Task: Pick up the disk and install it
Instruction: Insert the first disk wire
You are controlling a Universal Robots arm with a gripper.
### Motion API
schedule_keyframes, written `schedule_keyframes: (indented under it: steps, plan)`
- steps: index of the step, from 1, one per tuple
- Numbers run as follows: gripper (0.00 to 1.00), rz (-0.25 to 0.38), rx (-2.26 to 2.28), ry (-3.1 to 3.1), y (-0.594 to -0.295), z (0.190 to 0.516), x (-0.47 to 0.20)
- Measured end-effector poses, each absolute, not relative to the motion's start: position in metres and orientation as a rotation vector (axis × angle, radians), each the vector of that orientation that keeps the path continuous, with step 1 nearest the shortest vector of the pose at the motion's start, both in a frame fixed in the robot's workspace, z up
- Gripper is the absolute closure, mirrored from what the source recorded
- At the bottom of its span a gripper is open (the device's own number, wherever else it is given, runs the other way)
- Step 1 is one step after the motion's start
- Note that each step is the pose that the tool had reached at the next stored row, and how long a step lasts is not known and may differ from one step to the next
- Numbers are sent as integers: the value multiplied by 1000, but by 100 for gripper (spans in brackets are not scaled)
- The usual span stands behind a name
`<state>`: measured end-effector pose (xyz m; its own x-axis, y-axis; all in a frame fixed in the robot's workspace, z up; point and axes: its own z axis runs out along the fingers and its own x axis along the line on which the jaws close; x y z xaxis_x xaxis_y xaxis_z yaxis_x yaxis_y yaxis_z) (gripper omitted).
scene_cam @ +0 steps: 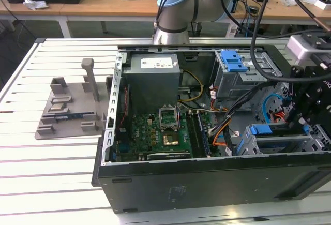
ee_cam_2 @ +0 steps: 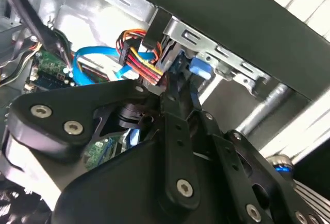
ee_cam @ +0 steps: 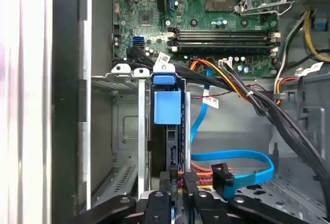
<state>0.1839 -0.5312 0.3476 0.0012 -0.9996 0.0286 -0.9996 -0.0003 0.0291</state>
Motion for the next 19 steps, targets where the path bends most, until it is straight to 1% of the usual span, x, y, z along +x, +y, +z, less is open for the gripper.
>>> schedule_keyframes:
  steps: [3,4,6,11,19]
  plan:
    - [76,0,2194,-2192,-529,366,184]
    - [78,0,2194,-2192,-529,371,184]
    - [89,0,2193,-2192,-528,383,184]
    - [89,0,2193,-2192,-527,402,184]
    - [89,-1,2194,-2192,-527,403,184]
